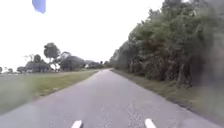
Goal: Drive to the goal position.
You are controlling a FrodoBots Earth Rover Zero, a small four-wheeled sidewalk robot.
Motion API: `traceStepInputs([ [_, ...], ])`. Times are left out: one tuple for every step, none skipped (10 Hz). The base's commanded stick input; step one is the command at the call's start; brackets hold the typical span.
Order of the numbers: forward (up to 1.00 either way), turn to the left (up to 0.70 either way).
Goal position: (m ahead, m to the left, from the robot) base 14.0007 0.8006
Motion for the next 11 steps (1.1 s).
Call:
traceStepInputs([
  [0.83, 0.03],
  [0.83, 0.03],
  [0.83, 0.03],
  [0.83, 0.03],
  [0.83, 0.03],
  [0.83, 0.03],
  [0.83, 0.03],
  [0.83, 0.03],
  [0.83, 0.03],
  [0.83, 0.03],
  [0.83, 0.03],
])
